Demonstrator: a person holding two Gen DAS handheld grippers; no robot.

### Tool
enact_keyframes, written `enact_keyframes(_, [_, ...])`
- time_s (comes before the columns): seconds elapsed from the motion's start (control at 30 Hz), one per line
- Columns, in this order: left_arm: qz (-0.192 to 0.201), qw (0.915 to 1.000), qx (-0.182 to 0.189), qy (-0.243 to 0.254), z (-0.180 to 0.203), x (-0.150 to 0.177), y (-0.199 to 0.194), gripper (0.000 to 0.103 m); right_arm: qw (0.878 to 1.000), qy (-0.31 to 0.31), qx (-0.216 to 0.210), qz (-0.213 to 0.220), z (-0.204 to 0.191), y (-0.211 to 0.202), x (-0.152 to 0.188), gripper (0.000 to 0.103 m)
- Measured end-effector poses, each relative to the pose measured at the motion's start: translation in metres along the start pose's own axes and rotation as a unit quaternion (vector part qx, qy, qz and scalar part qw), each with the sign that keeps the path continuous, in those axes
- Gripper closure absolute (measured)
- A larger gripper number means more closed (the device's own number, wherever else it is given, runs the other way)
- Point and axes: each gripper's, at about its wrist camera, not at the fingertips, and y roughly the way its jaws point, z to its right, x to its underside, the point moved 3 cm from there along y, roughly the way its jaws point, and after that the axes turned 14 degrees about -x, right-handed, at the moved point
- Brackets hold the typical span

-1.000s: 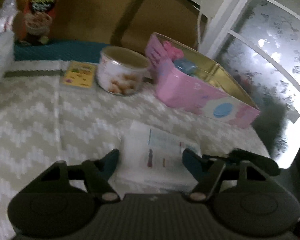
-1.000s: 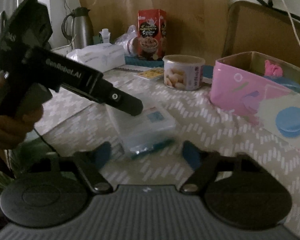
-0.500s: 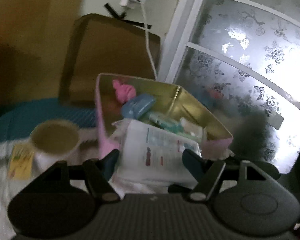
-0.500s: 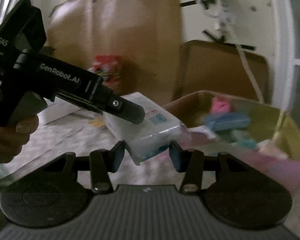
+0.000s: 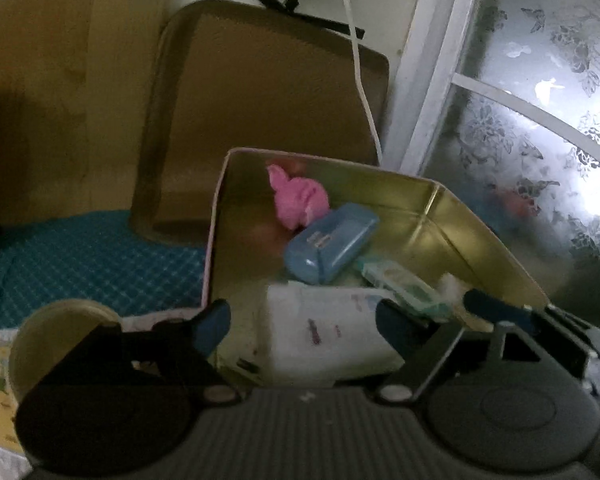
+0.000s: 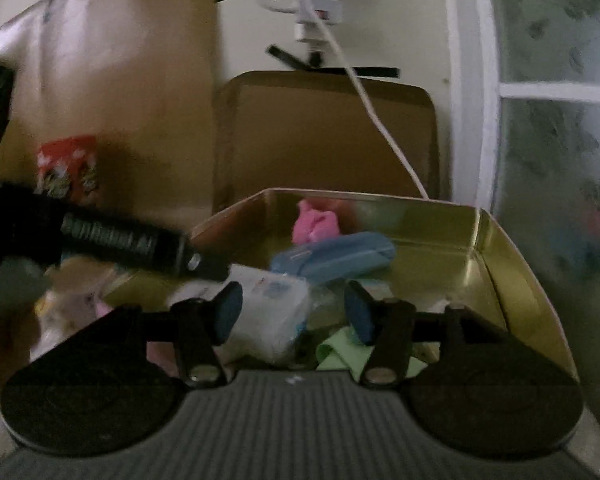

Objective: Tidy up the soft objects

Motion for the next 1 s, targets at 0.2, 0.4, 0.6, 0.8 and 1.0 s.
enact_keyframes(0.2, [0.014, 0.9994, -0.018, 0.025, 0.005, 0.012, -0.004, 0.018, 0.999, 0.04, 0.017, 0.011, 0.004, -0.01, 0.01, 0.043])
enact_keyframes(0.4, [0.019, 0.9989, -0.03, 0.031, 0.01, 0.015, -0.024, 0.018, 0.998, 0.053, 0.031, 0.035, -0.004, -0.035, 0.012, 0.04])
enact_keyframes(0.6, [0.03, 0.9976, -0.039, 0.048, 0.013, 0.026, -0.053, 0.017, 0.997, 0.062, 0.038, 0.037, -0.013, -0.055, 0.018, 0.039])
enact_keyframes(0.8, [0.044, 0.996, -0.052, 0.058, 0.005, 0.042, -0.078, 0.013, 0.996, 0.083, 0.036, 0.028, -0.021, -0.065, 0.027, 0.039])
enact_keyframes(1.0, [0.04, 0.9945, -0.072, 0.064, -0.012, 0.064, -0.092, 0.011, 0.995, 0.094, 0.016, 0.004, -0.038, -0.061, 0.034, 0.039])
